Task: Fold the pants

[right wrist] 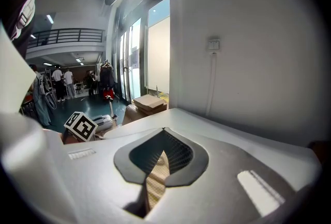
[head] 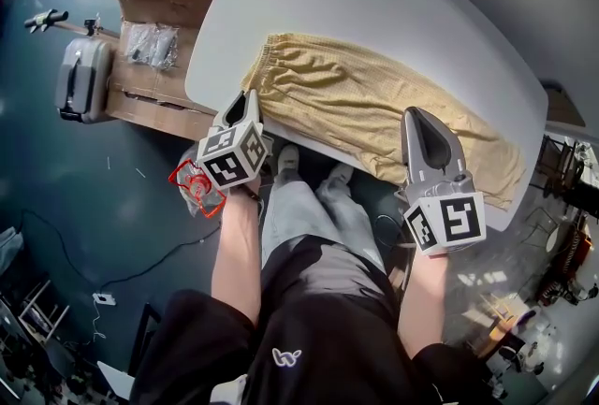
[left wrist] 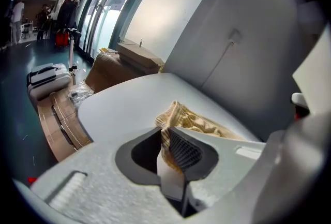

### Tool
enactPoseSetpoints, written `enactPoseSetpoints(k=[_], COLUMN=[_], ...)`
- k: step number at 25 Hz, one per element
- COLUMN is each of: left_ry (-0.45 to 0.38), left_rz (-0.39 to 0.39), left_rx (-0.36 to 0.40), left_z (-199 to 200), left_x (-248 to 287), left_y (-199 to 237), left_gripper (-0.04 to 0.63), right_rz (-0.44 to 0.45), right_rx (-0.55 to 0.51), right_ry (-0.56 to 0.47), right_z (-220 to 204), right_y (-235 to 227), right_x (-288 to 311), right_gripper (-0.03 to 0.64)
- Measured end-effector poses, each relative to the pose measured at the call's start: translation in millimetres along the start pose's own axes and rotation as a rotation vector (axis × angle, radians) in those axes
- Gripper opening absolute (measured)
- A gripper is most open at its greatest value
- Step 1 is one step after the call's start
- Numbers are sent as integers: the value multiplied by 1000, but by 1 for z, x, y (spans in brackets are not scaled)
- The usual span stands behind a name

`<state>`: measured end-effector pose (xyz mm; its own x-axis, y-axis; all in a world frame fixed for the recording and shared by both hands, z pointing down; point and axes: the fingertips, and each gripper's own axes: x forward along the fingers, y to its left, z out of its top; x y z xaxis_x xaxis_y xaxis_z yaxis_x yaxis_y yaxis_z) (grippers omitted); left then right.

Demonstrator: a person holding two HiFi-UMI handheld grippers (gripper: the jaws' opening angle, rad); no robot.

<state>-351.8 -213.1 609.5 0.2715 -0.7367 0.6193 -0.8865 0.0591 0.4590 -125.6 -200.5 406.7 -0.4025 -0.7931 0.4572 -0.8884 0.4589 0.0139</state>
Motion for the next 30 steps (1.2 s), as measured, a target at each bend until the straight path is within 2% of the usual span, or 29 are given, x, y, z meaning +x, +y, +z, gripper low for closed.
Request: enactPoseSetpoints(k=[8, 15, 21, 28, 30], left_ry=[-51, -97, -141, -144, -152], left_rz=[-29, -49, -86, -153, -178], left_rx=[109, 172, 227, 359, 386], left_z=[25, 43, 61, 65, 65], left_x=[-16, -31, -41, -42, -42], left_y=[-32, -76, -132, -209, -235], left_gripper=[52, 52, 52, 52, 52], right_rz=[-138, -202, -283, -399, -425], right_rx=[58, 110, 168, 278, 271], right_ry=[-92, -145, -194, -256, -258], right_z=[16, 13, 1, -31, -32], right_y=[-38, -76, -120, -180, -194], right_x=[-32, -80, -129, -195, -213], right_gripper=[5, 5, 5, 5, 5])
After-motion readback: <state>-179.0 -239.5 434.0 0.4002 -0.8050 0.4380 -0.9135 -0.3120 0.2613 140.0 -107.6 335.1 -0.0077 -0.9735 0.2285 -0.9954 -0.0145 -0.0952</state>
